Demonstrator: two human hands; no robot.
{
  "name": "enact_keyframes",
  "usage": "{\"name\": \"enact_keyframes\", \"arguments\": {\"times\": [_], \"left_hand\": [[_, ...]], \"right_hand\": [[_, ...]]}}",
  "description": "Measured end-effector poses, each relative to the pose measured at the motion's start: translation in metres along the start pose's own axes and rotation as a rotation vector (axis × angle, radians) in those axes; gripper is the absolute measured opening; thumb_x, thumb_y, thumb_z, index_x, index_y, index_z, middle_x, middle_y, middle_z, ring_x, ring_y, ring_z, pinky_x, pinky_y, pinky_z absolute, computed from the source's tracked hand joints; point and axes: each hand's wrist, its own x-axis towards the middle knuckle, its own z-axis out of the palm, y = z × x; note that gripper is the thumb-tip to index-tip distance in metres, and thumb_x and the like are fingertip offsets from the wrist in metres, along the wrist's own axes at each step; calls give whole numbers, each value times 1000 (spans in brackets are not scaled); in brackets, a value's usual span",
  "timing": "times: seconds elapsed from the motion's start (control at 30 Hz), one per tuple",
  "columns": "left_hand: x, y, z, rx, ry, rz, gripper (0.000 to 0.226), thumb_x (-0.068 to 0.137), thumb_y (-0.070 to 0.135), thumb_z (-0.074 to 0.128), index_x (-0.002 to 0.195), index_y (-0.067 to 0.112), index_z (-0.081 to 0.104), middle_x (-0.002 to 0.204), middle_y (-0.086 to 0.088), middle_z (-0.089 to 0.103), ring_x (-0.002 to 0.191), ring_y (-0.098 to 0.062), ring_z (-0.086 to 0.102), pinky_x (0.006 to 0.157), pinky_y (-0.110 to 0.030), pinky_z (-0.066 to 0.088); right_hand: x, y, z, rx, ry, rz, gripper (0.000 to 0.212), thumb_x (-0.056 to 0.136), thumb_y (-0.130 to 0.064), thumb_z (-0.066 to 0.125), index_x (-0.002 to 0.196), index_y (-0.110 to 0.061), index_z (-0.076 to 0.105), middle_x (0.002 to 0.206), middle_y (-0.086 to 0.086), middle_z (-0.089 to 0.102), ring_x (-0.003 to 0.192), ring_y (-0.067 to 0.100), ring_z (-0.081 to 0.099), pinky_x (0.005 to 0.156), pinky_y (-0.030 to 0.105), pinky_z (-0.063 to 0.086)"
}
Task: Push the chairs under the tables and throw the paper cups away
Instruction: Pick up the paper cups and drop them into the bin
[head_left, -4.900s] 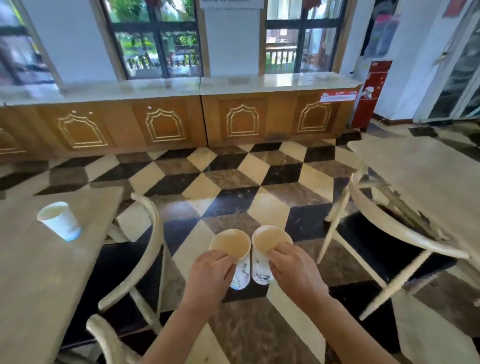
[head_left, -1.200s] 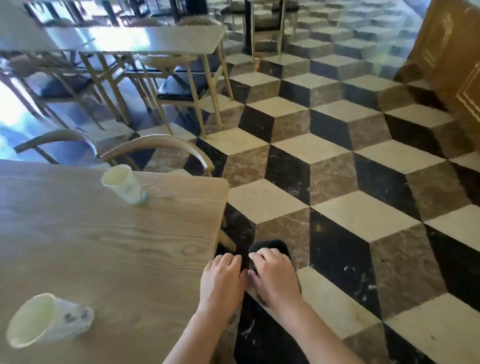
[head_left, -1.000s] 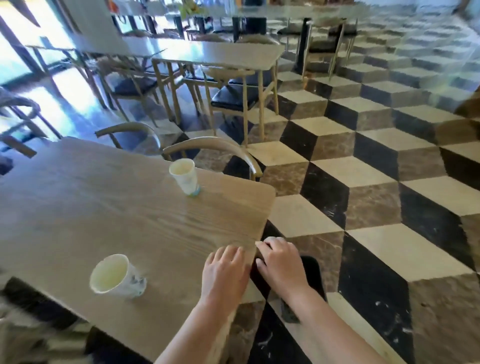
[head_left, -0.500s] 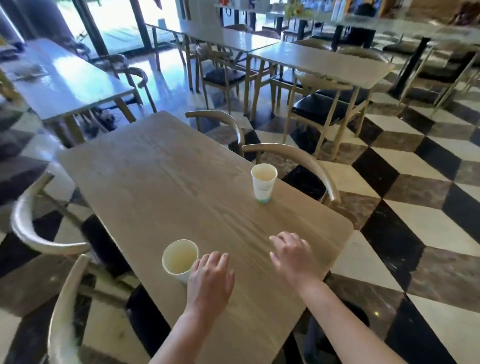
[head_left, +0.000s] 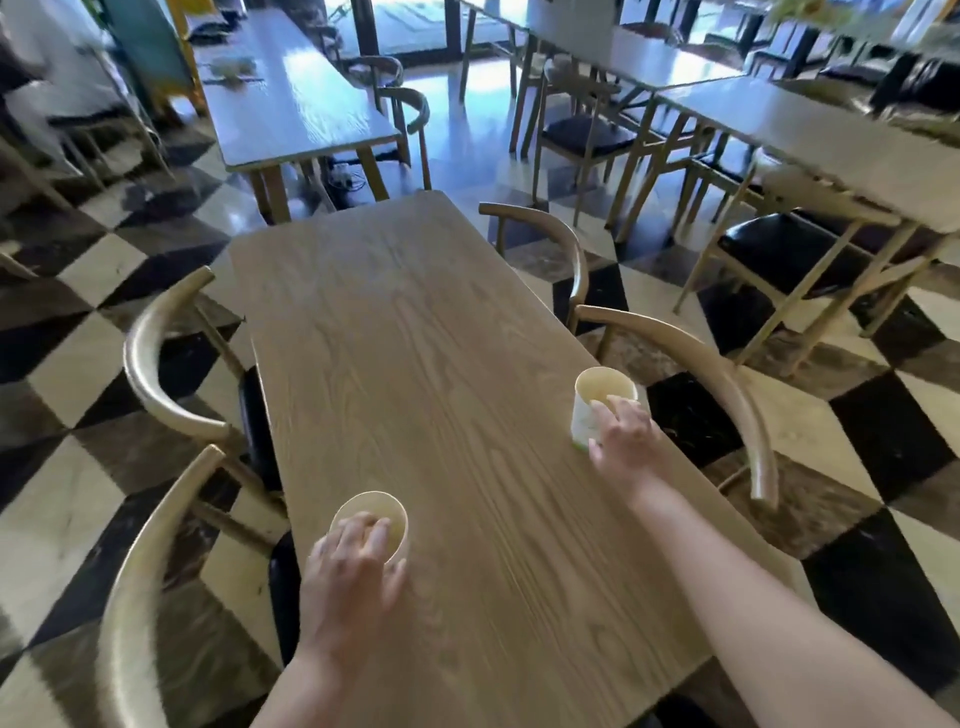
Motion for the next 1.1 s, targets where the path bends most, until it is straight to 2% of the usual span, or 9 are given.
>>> {"name": "enact_keyframes", "arguments": {"times": [0.1,0.17,0.27,0.37,0.53,0.67,0.8,0.93,1.1], "left_hand": [[-6,-4,0,24,-60,-17,33,48,13,88,70,11,64,68,-3,64,59,-28,62,58,-39,51],[-8,-5,1,18,-99,-25,32,49,9,86,56,14,56,55,2,57,46,-24,55,52,-35,49],[-8,-5,2,26,-131,-6,32,50,1,84,51,15,55,51,4,56,42,-21,53,49,-33,50],[-4,-5,2,18,-139,8,29,53,1,82,51,15,57,51,4,56,41,-19,52,48,-32,48],[5,-4,0,-20,-142,90,28,56,6,82,52,15,57,51,5,54,42,-20,51,44,-29,44],[12,12,-2,-86,-119,261,32,49,4,84,51,17,55,50,5,53,40,-20,50,44,-23,35],[13,41,3,-162,-93,461,26,56,1,79,54,15,57,51,3,55,42,-24,52,45,-27,42],[-1,86,5,-225,-102,637,9,64,13,64,57,18,59,55,5,58,46,-25,56,49,-30,46],[-29,142,4,-250,-196,856,28,50,5,84,60,21,63,57,7,62,50,-21,60,53,-29,49]], "right_hand": [[17,7,6,-89,-94,-1,44,72,-2,72,113,2,60,111,26,61,107,42,53,88,47,40],[22,8,5,-143,-129,-26,26,75,-1,65,100,4,62,97,24,64,97,40,56,82,41,41],[26,9,4,-231,-159,-83,13,80,1,57,92,3,63,91,20,66,89,36,60,74,36,42],[22,12,6,-215,-103,-144,7,73,11,60,75,5,63,74,21,64,73,37,62,57,36,44],[-10,8,-3,-128,-53,-160,29,48,17,76,57,3,52,53,16,54,46,35,56,36,36,44],[-60,7,-25,-59,50,-111,33,47,9,82,58,-2,52,54,13,55,45,33,55,36,34,45],[-126,11,-49,-84,149,-20,29,54,8,79,61,-6,55,56,8,56,46,30,56,36,30,44],[-194,18,-68,-132,202,96,22,62,5,76,66,-8,59,62,6,59,52,24,58,42,33,52],[-272,24,-87,-149,210,251,20,66,-3,77,67,-12,59,63,0,58,53,18,55,40,26,46]]}}
